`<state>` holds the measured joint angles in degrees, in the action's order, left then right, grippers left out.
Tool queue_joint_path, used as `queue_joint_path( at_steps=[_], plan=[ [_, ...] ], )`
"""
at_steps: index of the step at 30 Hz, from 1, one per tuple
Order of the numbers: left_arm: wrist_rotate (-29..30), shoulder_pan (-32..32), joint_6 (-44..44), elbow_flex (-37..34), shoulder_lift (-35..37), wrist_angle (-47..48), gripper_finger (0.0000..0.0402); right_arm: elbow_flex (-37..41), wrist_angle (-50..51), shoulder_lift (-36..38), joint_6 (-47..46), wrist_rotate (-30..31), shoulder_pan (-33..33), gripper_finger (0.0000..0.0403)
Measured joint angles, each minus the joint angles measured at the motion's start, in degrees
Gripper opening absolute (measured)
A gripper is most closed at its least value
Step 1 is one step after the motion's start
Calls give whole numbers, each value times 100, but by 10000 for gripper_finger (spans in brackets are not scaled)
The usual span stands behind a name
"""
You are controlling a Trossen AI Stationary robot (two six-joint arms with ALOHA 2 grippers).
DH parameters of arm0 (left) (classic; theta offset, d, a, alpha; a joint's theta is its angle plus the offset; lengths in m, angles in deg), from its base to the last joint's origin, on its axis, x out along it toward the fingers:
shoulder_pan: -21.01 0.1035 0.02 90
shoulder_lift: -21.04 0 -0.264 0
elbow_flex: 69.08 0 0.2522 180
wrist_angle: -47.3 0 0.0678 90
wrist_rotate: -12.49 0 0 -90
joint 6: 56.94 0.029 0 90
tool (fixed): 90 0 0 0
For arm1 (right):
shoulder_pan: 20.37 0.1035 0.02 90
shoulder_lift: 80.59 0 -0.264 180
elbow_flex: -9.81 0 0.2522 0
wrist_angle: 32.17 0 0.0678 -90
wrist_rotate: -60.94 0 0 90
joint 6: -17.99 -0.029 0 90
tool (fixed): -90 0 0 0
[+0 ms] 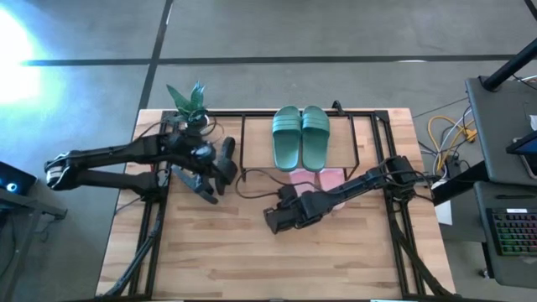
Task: Pick and place slides into the shelf
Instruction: Move the left black slipper to the middle of the table
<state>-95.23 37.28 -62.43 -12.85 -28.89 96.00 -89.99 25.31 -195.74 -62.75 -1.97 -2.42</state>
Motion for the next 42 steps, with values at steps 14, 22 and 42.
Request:
queue_joint_path(
  at_steps=[14, 22, 42],
  plan=[
    [2901, 1, -680, -87, 907, 2321, 0, -356, -183, -1, 690, 302, -103, 9],
    [2933, 2, -1081, -76, 279, 2651, 0, -356, -215, -3, 590, 302, -109, 9],
    [4, -55, -163, -209, -705, 2297, 0, -343, -217, -4, 580, 296, -98, 9]
  ],
)
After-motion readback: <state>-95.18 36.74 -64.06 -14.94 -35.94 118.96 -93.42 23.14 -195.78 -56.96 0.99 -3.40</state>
